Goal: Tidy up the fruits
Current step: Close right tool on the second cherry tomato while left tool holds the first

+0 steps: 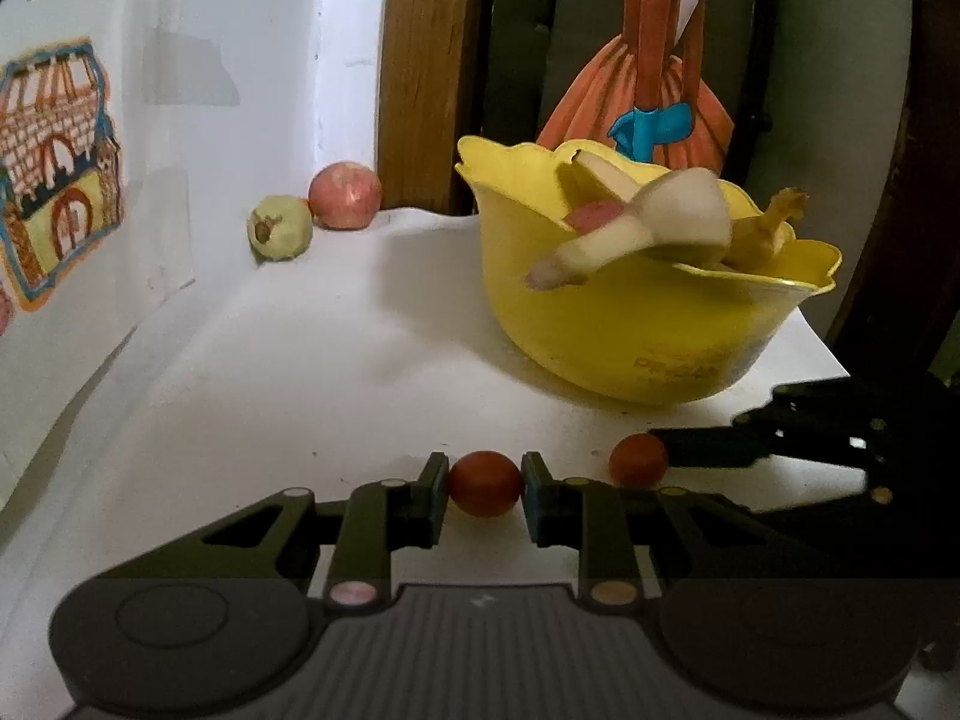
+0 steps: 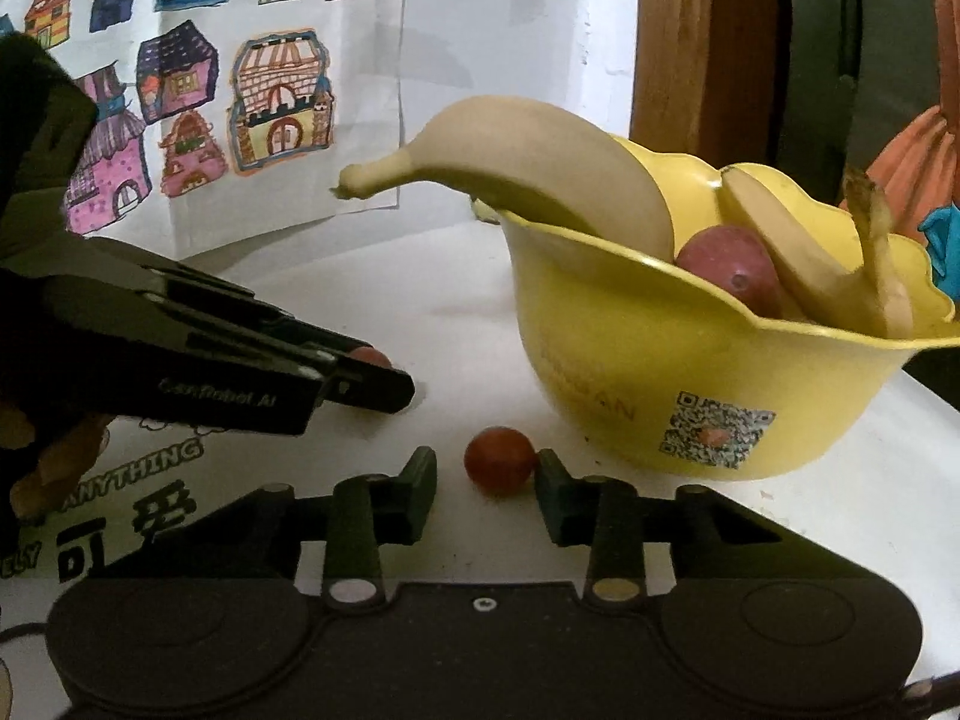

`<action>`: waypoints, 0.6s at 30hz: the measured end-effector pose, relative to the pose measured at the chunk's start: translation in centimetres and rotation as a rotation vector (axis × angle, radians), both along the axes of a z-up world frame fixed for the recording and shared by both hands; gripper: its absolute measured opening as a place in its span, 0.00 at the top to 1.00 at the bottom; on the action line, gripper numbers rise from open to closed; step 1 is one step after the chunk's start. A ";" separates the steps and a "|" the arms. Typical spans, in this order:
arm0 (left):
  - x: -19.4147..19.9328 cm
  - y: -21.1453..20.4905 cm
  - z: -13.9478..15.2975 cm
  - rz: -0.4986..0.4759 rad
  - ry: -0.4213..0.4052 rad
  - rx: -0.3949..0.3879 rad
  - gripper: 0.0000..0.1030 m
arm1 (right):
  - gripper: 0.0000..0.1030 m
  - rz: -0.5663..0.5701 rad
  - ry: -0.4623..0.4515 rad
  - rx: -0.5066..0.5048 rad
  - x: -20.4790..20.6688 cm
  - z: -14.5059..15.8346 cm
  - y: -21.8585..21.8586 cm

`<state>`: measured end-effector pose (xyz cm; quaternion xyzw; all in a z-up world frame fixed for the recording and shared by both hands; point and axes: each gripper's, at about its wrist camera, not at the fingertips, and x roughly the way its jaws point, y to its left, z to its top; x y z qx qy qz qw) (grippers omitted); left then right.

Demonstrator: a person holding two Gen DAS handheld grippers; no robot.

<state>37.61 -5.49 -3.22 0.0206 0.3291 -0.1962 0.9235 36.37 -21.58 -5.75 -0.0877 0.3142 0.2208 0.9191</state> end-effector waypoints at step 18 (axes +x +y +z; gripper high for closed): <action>-3.2 0.3 2.9 0.064 -0.073 0.012 0.73 | 0.73 0.016 -0.015 0.035 -2.5 1.0 -2.1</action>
